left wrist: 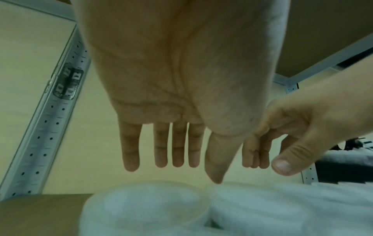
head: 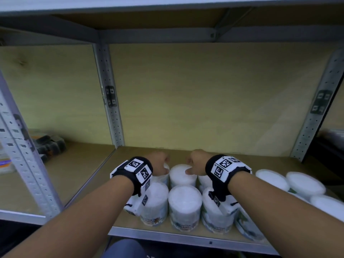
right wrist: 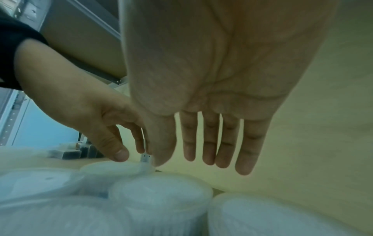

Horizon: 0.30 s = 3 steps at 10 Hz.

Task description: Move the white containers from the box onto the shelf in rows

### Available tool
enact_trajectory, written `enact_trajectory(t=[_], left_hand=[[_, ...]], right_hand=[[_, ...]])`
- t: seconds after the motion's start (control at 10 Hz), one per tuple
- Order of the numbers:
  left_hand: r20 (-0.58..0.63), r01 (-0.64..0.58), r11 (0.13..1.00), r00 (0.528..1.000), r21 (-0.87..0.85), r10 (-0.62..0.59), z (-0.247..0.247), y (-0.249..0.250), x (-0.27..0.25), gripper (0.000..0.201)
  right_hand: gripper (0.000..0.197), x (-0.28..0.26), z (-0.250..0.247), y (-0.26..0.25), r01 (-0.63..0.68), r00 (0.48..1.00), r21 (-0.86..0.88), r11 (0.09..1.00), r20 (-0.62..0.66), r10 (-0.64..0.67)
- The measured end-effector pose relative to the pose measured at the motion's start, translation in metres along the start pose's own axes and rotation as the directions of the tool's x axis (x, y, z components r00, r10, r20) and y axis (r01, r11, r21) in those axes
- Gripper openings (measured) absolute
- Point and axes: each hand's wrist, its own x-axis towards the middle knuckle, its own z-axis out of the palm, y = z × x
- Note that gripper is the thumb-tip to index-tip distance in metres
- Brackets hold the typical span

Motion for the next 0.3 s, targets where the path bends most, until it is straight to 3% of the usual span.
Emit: enact_trajectory(t=[0.3], left_hand=[[-0.147, -0.055, 0.984, 0.989, -0.17, 0.03, -0.007, 0.047, -0.015, 0.052]], right_hand=[[0.036, -0.063, -0.004, 0.029, 0.006, 0.982, 0.169, 0.986, -0.185, 0.026]])
